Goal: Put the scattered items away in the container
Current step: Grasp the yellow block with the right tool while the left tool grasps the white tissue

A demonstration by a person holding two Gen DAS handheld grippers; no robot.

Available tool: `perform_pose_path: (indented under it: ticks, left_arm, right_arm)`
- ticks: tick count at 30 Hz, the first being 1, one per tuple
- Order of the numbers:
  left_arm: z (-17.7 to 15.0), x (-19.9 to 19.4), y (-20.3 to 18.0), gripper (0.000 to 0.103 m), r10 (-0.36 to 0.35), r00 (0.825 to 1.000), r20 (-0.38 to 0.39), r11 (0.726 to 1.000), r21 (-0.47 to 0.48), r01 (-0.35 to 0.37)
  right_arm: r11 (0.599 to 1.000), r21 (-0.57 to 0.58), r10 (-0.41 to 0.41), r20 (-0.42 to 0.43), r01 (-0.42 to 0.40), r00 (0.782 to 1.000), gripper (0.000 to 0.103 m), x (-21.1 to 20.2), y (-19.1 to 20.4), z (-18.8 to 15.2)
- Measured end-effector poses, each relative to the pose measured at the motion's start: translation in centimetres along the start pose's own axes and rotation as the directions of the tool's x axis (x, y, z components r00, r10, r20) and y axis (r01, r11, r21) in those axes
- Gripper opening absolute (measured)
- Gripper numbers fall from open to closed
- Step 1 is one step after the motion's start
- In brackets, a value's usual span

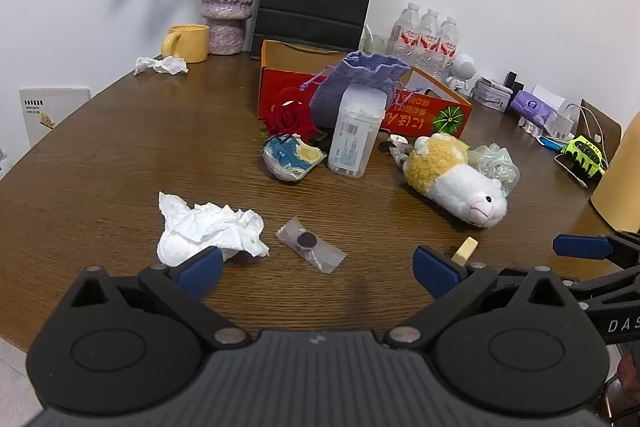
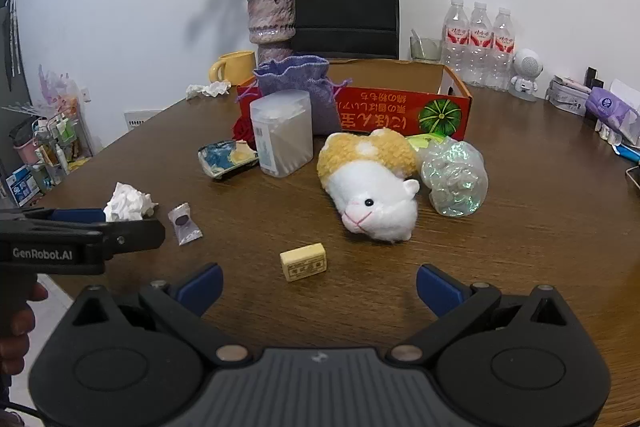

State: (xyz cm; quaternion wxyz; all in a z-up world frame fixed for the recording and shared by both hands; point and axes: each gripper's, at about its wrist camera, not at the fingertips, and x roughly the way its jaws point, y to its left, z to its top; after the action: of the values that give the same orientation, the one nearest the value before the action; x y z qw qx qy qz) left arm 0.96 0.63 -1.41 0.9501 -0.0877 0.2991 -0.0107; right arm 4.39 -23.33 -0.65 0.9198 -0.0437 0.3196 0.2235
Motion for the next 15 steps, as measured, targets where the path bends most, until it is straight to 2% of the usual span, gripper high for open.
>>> perform_pose_path:
  ticks: [15]
  left_arm:
    - [0.16,0.7,0.05,0.103,0.008,1.0,-0.006,1.0,0.007,-0.008]
  right_arm:
    - [1.0,-0.008,0.0,-0.024,0.0,1.0,0.103,0.92,0.01,0.15]
